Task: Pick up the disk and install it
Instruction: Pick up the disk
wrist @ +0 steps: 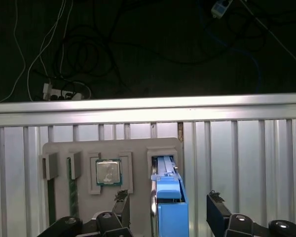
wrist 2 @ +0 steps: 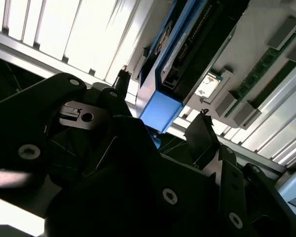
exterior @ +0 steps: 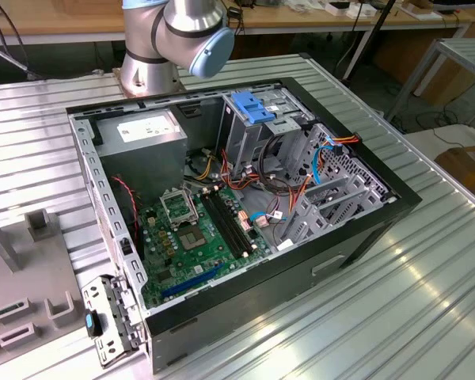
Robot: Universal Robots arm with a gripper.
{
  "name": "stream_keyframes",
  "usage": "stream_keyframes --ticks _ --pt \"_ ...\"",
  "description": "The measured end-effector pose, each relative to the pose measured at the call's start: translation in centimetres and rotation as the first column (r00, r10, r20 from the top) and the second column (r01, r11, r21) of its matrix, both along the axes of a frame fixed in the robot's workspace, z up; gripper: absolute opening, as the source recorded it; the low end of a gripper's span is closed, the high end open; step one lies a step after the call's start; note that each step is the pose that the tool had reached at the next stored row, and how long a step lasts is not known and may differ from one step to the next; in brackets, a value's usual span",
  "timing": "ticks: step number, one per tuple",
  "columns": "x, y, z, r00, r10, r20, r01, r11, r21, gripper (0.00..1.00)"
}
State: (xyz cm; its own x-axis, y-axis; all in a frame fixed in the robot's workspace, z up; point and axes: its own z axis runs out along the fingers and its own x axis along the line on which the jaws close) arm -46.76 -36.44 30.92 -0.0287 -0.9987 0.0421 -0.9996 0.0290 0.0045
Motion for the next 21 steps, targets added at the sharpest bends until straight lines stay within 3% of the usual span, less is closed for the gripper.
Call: stream_keyframes --ticks 4,14,16,18,21 --pt "-0.01 0.01 -1.23 1.0 0.0 -0.0001 0.0 1.0 0.0002 0.72" --pt "-0.01 0.11 -1.29 1.0 0.0 0.0007 0.0 1.0 -0.003 0.72" --pt "-0.01 0.32 -1.44 1.0 0.0 0.0056 0.0 1.0 -0.0059 0.72" --pt "-0.01 0.33 -1.51 0.9998 0.001 0.0178 -0.001 1.0 -0.0071 0.72" --pt "-0.01 0.33 -1.52 0.9998 0.001 0.0202 -0.001 1.0 -0.0071 0.72"
